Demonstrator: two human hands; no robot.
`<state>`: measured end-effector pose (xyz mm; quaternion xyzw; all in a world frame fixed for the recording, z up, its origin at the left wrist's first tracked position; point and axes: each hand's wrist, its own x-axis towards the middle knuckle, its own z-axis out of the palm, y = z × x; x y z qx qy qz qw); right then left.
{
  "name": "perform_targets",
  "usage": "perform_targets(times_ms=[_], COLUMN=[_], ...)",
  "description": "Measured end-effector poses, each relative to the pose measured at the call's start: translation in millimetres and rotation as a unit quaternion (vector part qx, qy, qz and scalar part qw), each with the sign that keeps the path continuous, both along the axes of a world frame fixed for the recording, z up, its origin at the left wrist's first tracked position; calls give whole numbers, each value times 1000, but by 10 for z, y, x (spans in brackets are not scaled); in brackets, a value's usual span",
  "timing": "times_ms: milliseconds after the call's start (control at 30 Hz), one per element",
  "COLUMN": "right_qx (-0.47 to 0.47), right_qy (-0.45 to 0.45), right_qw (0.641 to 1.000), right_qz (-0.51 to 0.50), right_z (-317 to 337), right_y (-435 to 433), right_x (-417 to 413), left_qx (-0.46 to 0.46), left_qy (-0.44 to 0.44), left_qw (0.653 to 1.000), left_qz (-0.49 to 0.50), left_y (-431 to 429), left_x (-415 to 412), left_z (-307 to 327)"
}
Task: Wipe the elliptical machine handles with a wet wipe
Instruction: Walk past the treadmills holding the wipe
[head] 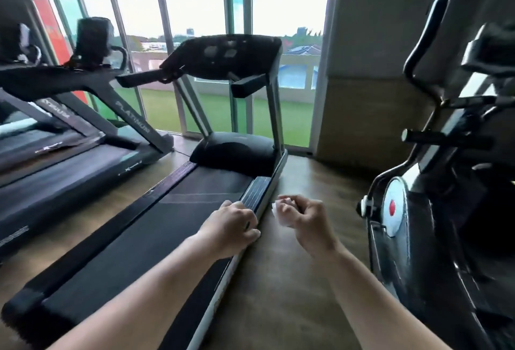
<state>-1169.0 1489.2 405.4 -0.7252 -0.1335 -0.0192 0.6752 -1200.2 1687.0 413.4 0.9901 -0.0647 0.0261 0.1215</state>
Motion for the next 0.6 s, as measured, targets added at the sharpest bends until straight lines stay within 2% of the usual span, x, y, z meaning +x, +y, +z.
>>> perform_targets(times_ms=[133, 400, 500, 600], right_qx=[4, -50, -47, -1], right_qy=[-11, -32, -2, 35], right_qw=[999, 988, 984, 982], right_qz=[-47, -141, -174, -184], right_z=[118, 509, 567, 708], right_y=[-321, -1118, -1424, -1691], right_x=[921, 2670, 3304, 3858], left_qx=[15, -40, -44, -44], left_qy=[-20, -26, -44, -54], left_qw=[998, 992, 984, 974], left_qz=[-53, -120, -166, -216], left_y=[-334, -1113, -1451, -1790], left_x=[1123, 3164, 3866, 4599], left_z=[59, 353, 426, 490])
